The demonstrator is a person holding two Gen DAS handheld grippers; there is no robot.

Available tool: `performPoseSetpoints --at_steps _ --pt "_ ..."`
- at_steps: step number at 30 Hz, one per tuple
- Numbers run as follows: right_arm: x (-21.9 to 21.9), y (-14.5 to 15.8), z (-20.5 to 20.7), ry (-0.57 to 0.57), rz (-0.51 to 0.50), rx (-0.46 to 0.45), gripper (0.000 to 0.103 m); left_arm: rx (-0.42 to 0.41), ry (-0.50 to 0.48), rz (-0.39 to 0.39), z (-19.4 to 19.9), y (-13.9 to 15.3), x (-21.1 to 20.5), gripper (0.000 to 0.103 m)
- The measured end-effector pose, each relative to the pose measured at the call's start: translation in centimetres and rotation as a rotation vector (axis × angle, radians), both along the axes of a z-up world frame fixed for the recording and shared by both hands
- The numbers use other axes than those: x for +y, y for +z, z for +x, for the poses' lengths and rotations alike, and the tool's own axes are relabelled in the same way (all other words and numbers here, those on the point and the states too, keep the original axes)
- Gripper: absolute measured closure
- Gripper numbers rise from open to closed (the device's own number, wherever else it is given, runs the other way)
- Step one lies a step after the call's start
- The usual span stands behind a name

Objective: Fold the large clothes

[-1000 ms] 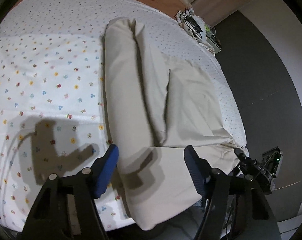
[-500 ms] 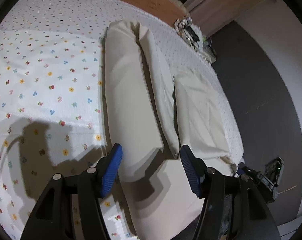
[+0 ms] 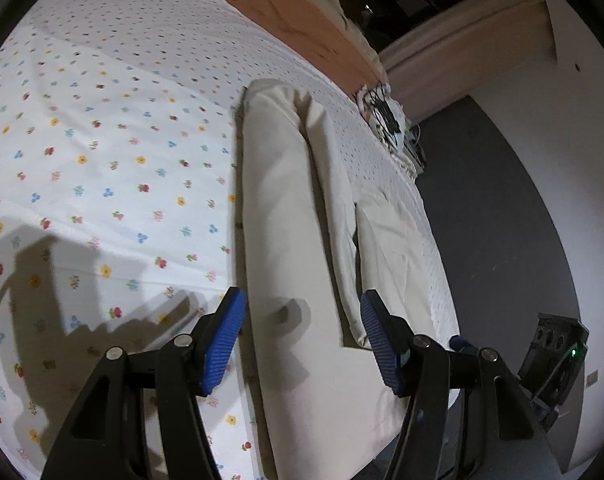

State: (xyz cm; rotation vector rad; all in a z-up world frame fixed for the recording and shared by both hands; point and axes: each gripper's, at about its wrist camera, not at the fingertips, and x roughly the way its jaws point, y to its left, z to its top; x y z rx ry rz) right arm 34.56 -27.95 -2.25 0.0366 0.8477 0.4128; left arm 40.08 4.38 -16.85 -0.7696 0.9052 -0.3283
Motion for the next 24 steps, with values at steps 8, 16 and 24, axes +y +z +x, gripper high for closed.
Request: performPoseSetpoints --at_steps 8,16,24 --pt "8.2 -2.5 3.6 0.177 -0.211 0.022 0.051 0.006 0.037 -0.068 -0.4 -0.7 1.5 0.042" --pt "11.9 -5.0 6.6 0.184 -0.354 0.003 0.051 0.017 0.03 -0.069 -0.1 -1.0 1.5 0.042" --pt "11.7 -4.4 7.0 0.155 -0.355 -0.051 0.091 0.028 0.036 -0.074 0.0 -1.4 1.7 0.042"
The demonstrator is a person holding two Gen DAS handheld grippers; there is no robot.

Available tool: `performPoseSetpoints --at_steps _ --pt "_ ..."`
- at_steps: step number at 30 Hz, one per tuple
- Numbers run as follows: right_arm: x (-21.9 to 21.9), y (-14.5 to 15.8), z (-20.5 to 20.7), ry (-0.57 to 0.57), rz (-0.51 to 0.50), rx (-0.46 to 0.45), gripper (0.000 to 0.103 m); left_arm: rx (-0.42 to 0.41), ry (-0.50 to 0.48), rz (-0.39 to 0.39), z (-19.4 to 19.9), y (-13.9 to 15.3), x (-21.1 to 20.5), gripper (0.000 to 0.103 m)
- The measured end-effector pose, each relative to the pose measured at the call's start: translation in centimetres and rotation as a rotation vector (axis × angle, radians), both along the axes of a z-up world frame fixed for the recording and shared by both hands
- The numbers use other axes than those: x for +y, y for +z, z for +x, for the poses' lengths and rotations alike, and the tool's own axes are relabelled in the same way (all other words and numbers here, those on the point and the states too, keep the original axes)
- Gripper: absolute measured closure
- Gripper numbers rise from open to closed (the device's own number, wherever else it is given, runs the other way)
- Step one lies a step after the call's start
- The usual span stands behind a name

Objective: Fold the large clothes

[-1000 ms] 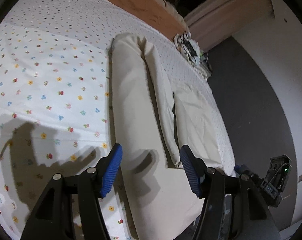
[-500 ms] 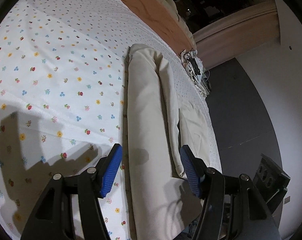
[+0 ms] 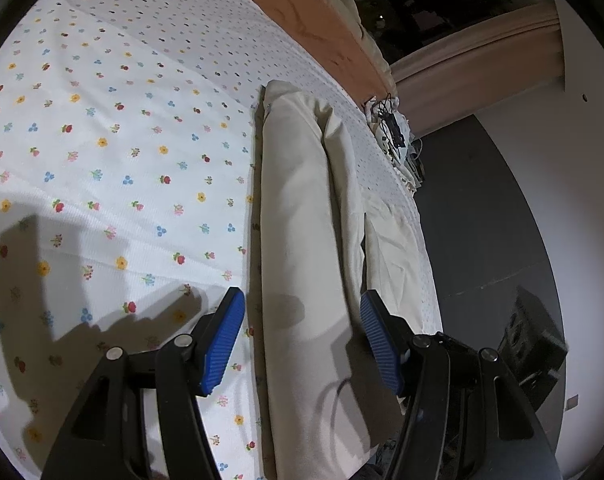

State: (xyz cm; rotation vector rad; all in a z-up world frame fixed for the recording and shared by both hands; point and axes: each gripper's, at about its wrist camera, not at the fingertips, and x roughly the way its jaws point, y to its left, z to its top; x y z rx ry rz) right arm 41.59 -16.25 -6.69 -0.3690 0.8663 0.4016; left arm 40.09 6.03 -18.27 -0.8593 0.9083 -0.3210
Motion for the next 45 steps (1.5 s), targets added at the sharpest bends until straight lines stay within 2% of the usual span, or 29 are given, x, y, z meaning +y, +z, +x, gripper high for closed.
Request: performPoseSetpoints --at_steps 3,8,14,22,25,27,29,30,32,33,34,37,39,42,45 --pt "-1.4 1.7 -0.1 -0.04 0.014 -0.05 0.1 0.007 0.007 0.008 0.0 -0.1 0.0 0.042" --pt "-5.2 5.3 0.9 -0.122 0.1 -0.108 0.101 0.006 0.015 0.018 -0.1 0.0 -0.1 0.042" --pt "-9.4 8.0 2.8 -0.217 0.145 -0.162 0.101 0.012 0.027 0.024 -0.3 0.0 0.1 0.042" --pt "-12.9 7.3 7.2 -0.339 0.177 -0.155 0.103 0.026 0.031 0.047 0.0 0.0 -0.2 0.042" --pt "-14.2 5.8 9.6 -0.409 0.201 -0.114 0.101 0.026 0.031 0.05 0.2 0.0 -0.4 0.042" --pt "-14.9 4.8 10.4 -0.458 0.226 -0.067 0.099 0.013 0.028 0.059 0.2 0.2 -0.6 0.042" --pt "-15.4 4.3 10.5 -0.492 0.225 -0.06 0.099 0.005 0.018 0.066 0.4 0.3 -0.9 0.042" --pt "-15.7 3.9 10.3 -0.499 0.236 -0.055 0.096 0.007 0.015 0.075 0.5 0.3 -1.0 0.042" --pt "-16.2 3.4 9.8 -0.497 0.28 -0.025 0.074 0.022 0.01 0.12 0.7 0.3 -1.5 0.042" --pt "-16.5 3.1 9.4 -0.491 0.302 -0.01 0.043 0.023 0.005 0.123 0.9 0.3 -1.5 0.042" --pt "-16.8 3.0 8.8 -0.484 0.324 -0.006 0.026 0.025 0.001 0.124 1.0 0.2 -1.5 0.042" --pt "-17.6 2.7 7.7 -0.438 0.384 0.034 0.026 0.043 -0.014 0.125 1.8 0.0 -1.8 0.04" --pt "-18.1 2.3 7.4 -0.417 0.403 0.066 0.026 0.049 -0.019 0.116 2.2 0.0 -2.0 0.035" --pt "-18.3 1.3 7.9 -0.405 0.368 0.129 0.026 0.055 -0.035 0.125 3.0 0.4 -2.5 0.034" --pt "-18.0 -0.2 9.2 -0.385 0.334 0.222 0.026 0.053 -0.069 0.181 4.6 1.4 -3.5 0.033"
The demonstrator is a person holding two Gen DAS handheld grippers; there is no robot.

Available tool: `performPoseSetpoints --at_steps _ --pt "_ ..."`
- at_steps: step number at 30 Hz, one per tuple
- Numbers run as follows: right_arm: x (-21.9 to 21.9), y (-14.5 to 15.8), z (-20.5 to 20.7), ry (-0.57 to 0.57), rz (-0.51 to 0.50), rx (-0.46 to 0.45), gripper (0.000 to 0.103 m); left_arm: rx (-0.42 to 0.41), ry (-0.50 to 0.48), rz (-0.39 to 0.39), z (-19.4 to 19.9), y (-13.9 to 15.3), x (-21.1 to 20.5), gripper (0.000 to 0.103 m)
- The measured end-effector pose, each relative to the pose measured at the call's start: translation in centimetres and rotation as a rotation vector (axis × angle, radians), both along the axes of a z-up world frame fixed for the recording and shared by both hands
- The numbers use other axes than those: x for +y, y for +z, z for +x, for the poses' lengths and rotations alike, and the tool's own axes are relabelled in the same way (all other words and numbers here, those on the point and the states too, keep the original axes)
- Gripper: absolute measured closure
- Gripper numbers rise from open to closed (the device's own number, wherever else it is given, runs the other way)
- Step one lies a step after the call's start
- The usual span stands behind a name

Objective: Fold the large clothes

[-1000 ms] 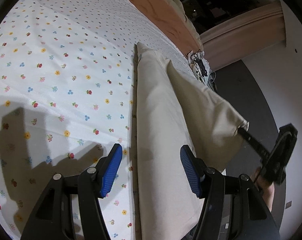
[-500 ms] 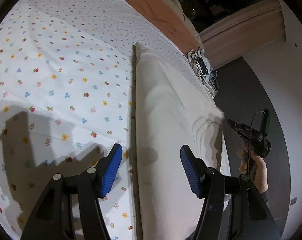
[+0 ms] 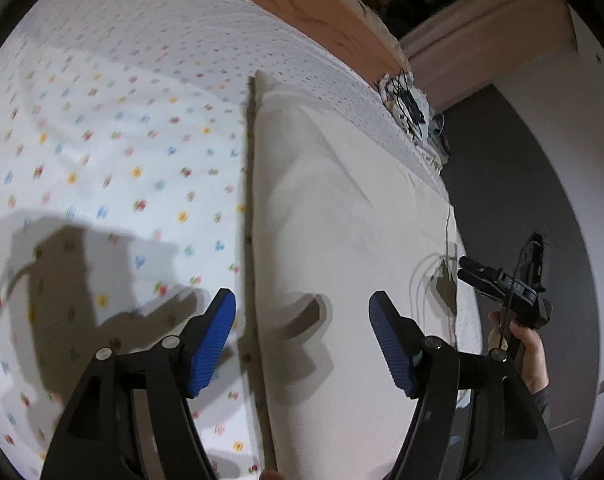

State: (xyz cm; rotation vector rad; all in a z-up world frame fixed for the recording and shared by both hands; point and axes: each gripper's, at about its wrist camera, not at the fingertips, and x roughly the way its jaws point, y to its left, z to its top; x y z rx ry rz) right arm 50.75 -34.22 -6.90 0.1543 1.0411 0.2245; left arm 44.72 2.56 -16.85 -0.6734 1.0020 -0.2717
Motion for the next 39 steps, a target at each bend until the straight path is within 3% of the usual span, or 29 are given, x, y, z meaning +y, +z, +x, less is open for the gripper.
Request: performPoseSetpoints --at_steps 5,11,17,24,26,28,30,39 --pt "-0.1 -1.3 4.3 -0.003 -0.047 0.078 0.026 0.016 -0.021 0.053 3.1 0.5 -0.9 0.033" --pt "-0.5 -1.3 7.6 -0.059 -0.05 0.067 0.026 0.042 0.016 0.106 6.5 -0.5 -0.7 0.033" --pt "-1.1 -3.2 9.5 -0.056 0.003 0.072 0.027 0.059 0.025 0.109 8.3 -2.2 -0.5 0.033" --pt "-3.7 -4.4 10.8 -0.061 0.177 0.063 0.029 0.05 -0.008 0.115 9.4 -2.8 -1.1 0.033" --pt "-4.3 -4.8 10.6 -0.042 0.229 0.08 0.036 0.052 -0.007 0.11 9.7 -2.8 -1.1 0.035" --pt "-5.1 -5.2 10.3 -0.023 0.307 0.107 0.05 0.052 -0.01 0.106 9.9 -2.7 -1.1 0.04" --pt "-5.8 -6.0 9.8 -0.001 0.384 0.14 0.056 0.052 -0.008 0.103 10.2 -2.6 -1.3 0.042" --pt "-7.2 -8.3 10.2 0.056 0.527 0.204 0.056 0.077 0.006 0.095 11.3 -2.8 -0.9 0.048"
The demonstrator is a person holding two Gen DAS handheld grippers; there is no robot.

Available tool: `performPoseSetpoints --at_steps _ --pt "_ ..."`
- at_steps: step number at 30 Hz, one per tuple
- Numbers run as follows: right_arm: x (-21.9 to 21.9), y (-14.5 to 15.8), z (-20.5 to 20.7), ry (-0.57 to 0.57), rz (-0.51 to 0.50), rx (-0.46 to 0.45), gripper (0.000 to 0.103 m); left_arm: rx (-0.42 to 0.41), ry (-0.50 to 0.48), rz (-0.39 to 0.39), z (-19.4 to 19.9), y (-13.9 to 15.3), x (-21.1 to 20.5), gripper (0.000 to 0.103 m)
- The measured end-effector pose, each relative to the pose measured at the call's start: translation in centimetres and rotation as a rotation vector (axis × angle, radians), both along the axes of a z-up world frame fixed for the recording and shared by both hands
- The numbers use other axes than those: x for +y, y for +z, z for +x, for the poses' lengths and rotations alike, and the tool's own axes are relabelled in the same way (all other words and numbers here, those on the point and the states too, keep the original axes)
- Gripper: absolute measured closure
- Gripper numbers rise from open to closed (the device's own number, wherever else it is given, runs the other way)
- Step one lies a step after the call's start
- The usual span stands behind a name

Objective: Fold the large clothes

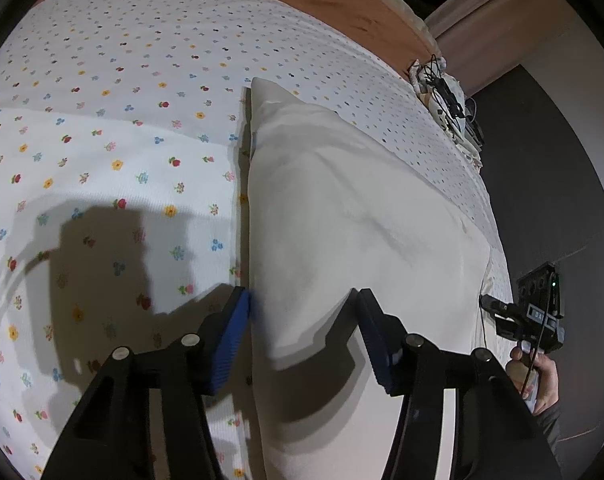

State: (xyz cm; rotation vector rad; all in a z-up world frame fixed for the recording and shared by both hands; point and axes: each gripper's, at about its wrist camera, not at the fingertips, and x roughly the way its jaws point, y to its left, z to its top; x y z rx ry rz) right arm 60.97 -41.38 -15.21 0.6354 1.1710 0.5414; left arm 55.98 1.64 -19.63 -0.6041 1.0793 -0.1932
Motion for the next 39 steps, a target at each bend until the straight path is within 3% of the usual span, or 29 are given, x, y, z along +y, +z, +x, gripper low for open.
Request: performPoseSetpoints --at_steps 6,11,17,21,31,39 --pt "0.1 -1.2 1.7 -0.022 0.059 0.012 0.056 0.021 0.006 -0.006 2.3 -0.8 0.0 0.049" --pt "0.4 -2.2 2.9 -0.053 0.082 0.02 0.058 0.039 0.017 -0.014 3.6 -1.3 0.0 0.056" --pt "1.8 -1.3 1.1 -0.086 0.043 -0.038 0.084 0.025 0.022 0.047 3.6 -0.1 -0.9 0.073" --pt "2.5 1.5 -1.7 -0.089 0.027 -0.115 0.091 -0.031 0.033 0.066 2.5 2.4 -1.5 0.08" --pt "2.5 8.0 -9.3 -0.084 0.007 -0.286 0.093 -0.168 0.01 0.077 -1.0 10.4 -3.1 0.083" --pt "-0.2 12.8 -16.6 -0.105 -0.019 -0.386 0.093 -0.306 -0.006 0.015 -5.0 16.6 -5.6 0.083"
